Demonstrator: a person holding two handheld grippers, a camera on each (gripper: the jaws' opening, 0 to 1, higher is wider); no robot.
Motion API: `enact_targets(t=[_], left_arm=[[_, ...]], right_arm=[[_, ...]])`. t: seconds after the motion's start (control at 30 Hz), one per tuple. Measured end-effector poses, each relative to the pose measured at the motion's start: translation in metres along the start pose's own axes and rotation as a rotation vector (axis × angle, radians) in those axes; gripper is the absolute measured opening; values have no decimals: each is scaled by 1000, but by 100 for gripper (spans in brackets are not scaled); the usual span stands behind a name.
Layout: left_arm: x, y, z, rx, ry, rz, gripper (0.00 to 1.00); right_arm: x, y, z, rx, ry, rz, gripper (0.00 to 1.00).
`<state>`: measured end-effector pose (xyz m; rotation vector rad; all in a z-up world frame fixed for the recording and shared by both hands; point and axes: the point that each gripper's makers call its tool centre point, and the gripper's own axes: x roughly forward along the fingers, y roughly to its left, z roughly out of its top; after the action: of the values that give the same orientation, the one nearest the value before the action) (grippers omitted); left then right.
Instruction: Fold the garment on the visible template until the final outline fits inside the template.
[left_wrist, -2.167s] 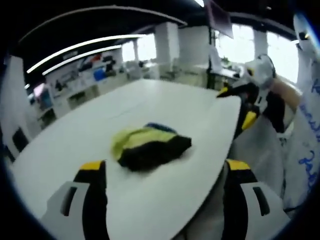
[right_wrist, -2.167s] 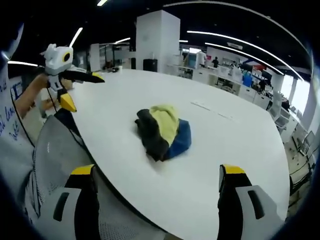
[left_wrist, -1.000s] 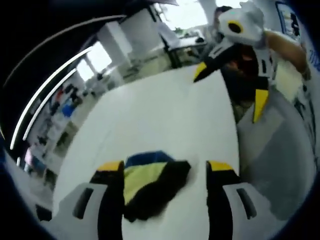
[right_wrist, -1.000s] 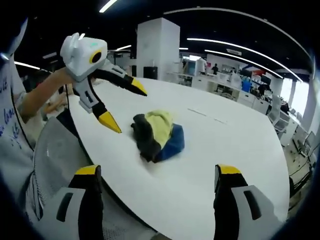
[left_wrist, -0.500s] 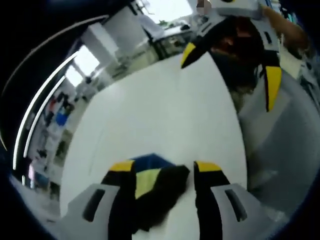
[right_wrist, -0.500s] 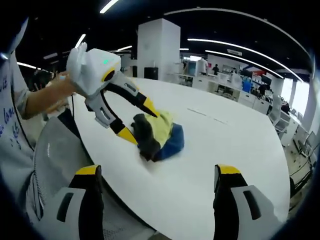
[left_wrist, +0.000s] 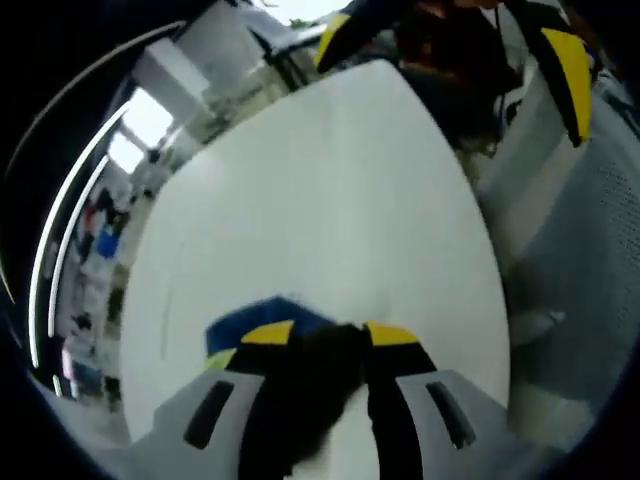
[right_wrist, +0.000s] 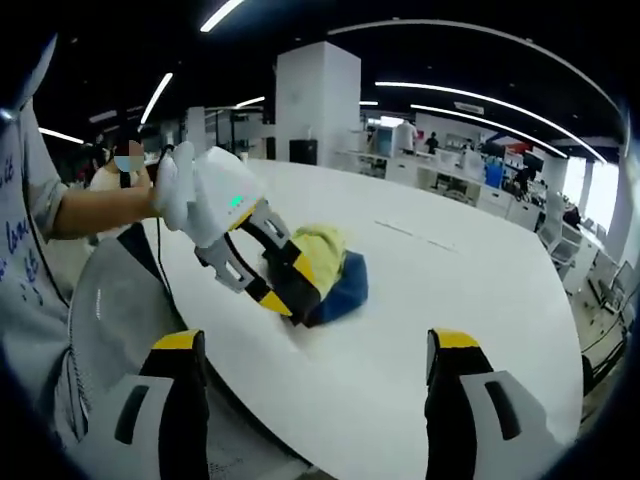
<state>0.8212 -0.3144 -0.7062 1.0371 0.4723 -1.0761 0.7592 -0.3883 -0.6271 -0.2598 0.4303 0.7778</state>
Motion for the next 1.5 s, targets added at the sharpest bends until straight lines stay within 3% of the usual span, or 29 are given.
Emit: enact_targets(t=[0.13,0.33,0.5,0.57,0.7,0.83,1.13,1.4,1.47,1.5], left_arm=[[7,0,-3,-11,4,7,15],[10,-8,-10,21,49,-11,16],[15,-1,-14,55,53,37,13],[17,-4,-20,43,81,23,12],[18,-5,-20,68,81,39,13],[20,0,-24,118,98,90,11],[17,-1,-26,145,90,136,0],[5,6,-24,101,64,167,0],[0,9,-22,65,36,180,0],[-2,9,-21,8,17,179,0]], right_arm=[[-1,-1,0,7,-10,0,90],[-2,-2,-2,12,-14,0,89],[-2,-4,-3,15,-17,2,89],[-1,-4,-2,16,-20,3,89],[-2,-5,-4,20,-20,1,89],[-2,-5,-4,19,-19,4,89],[-3,-7,-6,20,-11,-4,88],[0,-3,-3,5,-8,13,87],[1,-1,-2,3,-10,22,87],[2,1,-1,1,-12,26,87]])
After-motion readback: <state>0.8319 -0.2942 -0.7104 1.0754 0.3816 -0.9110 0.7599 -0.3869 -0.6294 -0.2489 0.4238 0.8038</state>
